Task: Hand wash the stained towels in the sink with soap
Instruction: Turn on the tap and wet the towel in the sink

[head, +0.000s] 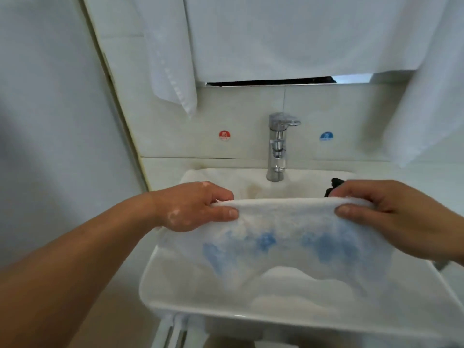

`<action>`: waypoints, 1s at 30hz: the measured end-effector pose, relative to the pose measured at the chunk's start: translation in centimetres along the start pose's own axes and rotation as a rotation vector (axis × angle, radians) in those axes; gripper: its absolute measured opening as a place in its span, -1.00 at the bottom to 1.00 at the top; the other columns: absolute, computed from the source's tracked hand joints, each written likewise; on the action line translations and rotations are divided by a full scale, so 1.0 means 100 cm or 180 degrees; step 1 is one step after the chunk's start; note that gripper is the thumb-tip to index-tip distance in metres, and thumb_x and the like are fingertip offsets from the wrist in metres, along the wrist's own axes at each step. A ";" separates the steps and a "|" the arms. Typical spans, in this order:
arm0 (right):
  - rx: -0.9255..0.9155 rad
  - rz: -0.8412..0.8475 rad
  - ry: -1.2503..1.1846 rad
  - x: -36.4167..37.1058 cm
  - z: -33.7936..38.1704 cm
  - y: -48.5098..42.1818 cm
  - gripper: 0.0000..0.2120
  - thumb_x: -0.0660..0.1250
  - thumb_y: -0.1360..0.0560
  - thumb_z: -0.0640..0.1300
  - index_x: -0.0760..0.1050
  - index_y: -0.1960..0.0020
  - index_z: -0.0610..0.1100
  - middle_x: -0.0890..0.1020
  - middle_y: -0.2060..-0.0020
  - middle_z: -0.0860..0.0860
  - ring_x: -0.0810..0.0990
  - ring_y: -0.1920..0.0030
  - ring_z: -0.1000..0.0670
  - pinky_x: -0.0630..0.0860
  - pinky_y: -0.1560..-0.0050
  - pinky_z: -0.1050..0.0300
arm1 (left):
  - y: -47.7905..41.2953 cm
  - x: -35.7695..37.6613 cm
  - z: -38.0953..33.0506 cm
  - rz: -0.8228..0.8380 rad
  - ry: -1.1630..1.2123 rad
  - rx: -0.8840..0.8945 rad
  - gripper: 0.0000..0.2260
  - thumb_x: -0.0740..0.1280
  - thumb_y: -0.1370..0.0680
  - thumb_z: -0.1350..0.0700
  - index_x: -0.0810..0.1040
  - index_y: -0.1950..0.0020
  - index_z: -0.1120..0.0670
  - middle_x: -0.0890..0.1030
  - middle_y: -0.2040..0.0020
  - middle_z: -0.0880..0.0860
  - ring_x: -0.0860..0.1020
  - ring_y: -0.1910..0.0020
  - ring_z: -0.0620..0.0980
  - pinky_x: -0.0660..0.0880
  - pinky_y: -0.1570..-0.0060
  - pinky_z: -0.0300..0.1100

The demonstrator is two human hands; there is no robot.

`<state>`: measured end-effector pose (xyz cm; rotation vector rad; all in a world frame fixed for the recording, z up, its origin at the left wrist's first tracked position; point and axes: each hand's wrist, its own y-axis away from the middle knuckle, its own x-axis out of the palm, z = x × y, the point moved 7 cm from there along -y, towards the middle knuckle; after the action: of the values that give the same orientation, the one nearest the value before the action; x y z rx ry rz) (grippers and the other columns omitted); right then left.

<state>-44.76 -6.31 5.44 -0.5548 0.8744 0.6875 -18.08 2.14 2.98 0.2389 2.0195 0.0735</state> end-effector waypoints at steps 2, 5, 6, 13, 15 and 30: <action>0.0140 0.0233 -0.0261 0.005 -0.017 0.008 -0.86 0.36 -0.58 -0.05 0.63 0.01 0.19 0.69 0.10 0.19 0.65 0.06 0.14 0.56 0.03 0.15 | -0.004 0.016 -0.005 0.0408 0.0351 -0.0125 -0.77 0.30 -0.62 -0.17 0.57 0.21 -0.18 0.63 0.21 -0.15 0.57 0.24 -0.22 0.50 0.17 -0.35; 0.0390 0.0346 -0.0253 0.017 -0.046 0.004 -0.89 0.40 -0.57 -0.06 0.65 0.05 0.14 0.69 0.14 0.20 0.64 0.11 0.17 0.51 0.08 0.28 | -0.016 0.038 0.004 0.0739 0.0863 -0.0521 -0.85 0.35 -0.62 -0.11 0.63 0.07 -0.11 0.69 0.14 -0.09 0.65 0.16 -0.12 0.59 0.09 -0.20; 0.0483 0.0344 -0.0045 0.024 -0.059 -0.001 -0.93 0.40 -0.57 -0.02 0.63 0.05 0.15 0.68 0.14 0.18 0.63 0.11 0.15 0.51 0.06 0.26 | -0.025 0.043 0.012 0.0635 0.0715 -0.0603 -0.85 0.35 -0.62 -0.10 0.62 0.05 -0.08 0.67 0.17 -0.10 0.64 0.15 -0.10 0.56 0.11 -0.23; 0.0718 0.0761 0.1918 0.093 -0.105 -0.031 -0.70 0.21 -0.61 -0.13 0.37 -0.28 0.15 0.52 0.01 0.03 0.51 0.13 -0.05 0.42 0.14 0.08 | -0.083 0.084 0.062 -0.0191 -0.0770 -0.0882 -0.79 0.30 -0.64 0.05 0.56 -0.25 0.01 0.66 -0.15 0.08 0.60 -0.13 0.09 0.48 -0.12 -0.16; 0.0666 0.0729 0.2487 0.095 -0.099 -0.029 -0.69 0.21 -0.57 -0.21 0.37 -0.26 0.07 0.50 0.11 0.04 0.50 0.21 -0.06 0.41 0.22 0.07 | -0.082 0.085 0.074 -0.0392 -0.0656 -0.0996 -0.82 0.30 -0.62 0.11 0.56 -0.22 -0.01 0.66 -0.12 0.07 0.61 -0.06 0.05 0.51 -0.10 -0.16; 0.0086 -0.1413 0.0102 -0.025 -0.014 -0.115 -0.36 0.40 -0.51 0.25 0.27 -0.50 0.15 0.56 -0.12 0.14 0.61 0.11 0.18 0.51 0.01 0.20 | -0.048 0.115 0.063 0.0562 -0.0860 -0.0458 -0.04 0.45 -0.28 -0.46 0.28 -0.57 -0.06 0.28 -0.53 -0.12 0.25 -0.50 -0.09 0.19 -0.47 -0.24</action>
<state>-38.11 -15.63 8.63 -0.7089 0.7542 0.2635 -18.02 -0.57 -10.76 0.3177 1.7130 0.2821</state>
